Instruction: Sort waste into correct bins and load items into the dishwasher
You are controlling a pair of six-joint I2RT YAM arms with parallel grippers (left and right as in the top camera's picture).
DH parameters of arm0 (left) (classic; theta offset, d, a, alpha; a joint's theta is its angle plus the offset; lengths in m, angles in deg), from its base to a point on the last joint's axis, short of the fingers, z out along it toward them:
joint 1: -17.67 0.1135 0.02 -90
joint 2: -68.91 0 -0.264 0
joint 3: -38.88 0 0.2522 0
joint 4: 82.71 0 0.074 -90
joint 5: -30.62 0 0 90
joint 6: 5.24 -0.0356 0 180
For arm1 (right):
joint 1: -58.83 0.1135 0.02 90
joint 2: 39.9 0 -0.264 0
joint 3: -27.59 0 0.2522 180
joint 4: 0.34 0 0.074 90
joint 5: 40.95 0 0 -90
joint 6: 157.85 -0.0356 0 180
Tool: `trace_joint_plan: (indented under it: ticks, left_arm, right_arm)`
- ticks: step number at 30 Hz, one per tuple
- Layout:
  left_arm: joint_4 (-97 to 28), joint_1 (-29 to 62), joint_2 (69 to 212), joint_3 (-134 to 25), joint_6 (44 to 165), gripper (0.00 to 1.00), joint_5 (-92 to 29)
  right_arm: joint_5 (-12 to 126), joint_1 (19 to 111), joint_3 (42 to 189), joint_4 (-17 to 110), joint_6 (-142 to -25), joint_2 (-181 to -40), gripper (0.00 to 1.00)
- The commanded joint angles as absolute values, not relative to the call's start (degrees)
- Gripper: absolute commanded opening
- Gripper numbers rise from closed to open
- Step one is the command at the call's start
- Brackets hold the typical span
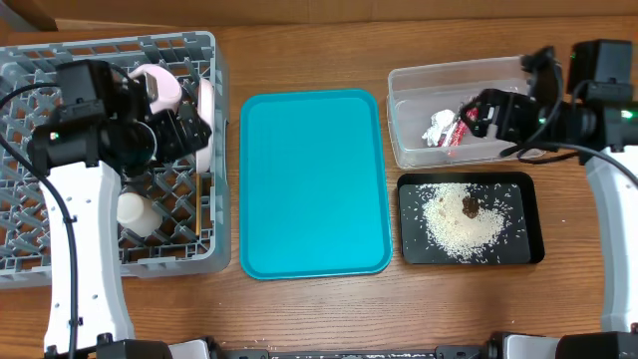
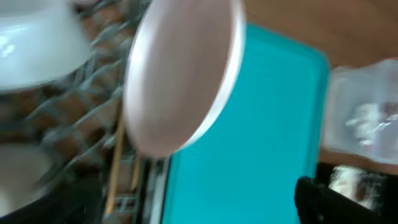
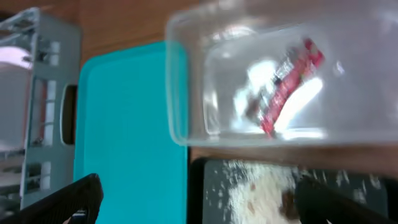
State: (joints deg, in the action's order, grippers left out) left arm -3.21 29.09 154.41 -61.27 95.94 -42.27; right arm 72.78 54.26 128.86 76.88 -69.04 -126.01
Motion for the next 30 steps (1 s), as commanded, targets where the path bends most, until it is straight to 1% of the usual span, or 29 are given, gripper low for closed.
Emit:
trace_joint_plan:
  ticks: [1,5,8,12,16,18,20,22,26,30]
  left_arm:
    - [2.7,27.0,155.1,-61.7,98.5,1.00,-53.3]
    - [9.1,27.0,155.1,-61.6,98.0,1.00,-54.0]
    - [12.1,26.9,154.5,-61.5,97.8,1.00,-55.8]
    - [10.9,26.4,149.6,-59.2,95.2,1.00,-55.9]
    - [3.9,24.6,136.6,-50.2,94.8,1.00,-56.0]
    - [0.0,23.5,129.9,-45.0,93.8,1.00,-55.6]
    - [-5.9,21.7,117.5,-36.4,92.5,1.00,-55.0]
    - [-9.0,21.4,110.1,-31.8,93.5,1.00,-55.0]
    - [-10.4,21.4,99.1,-26.7,93.6,1.00,-55.3]
    - [-5.1,21.4,96.1,-26.7,93.6,1.00,-55.3]
  right_arm:
    - [69.1,58.7,130.3,75.7,-65.5,-127.6,1.00]
    - [64.7,60.0,130.2,80.7,-64.8,-129.3,1.00]
    - [64.4,59.7,129.8,82.9,-67.2,-128.9,1.00]
    - [61.9,59.7,128.9,83.3,-69.4,-127.1,1.00]
    - [58.7,59.7,123.3,80.1,-69.8,-119.4,1.00]
    - [58.7,59.7,118.0,75.7,-69.7,-113.1,1.00]
    - [57.7,59.7,109.2,68.7,-69.8,-101.9,1.00]
    - [57.0,59.7,104.8,66.2,-69.8,-96.0,1.00]
    - [57.0,59.7,100.3,66.8,-69.8,-86.9,1.00]
    - [57.0,59.7,100.3,68.5,-69.8,-84.6,1.00]
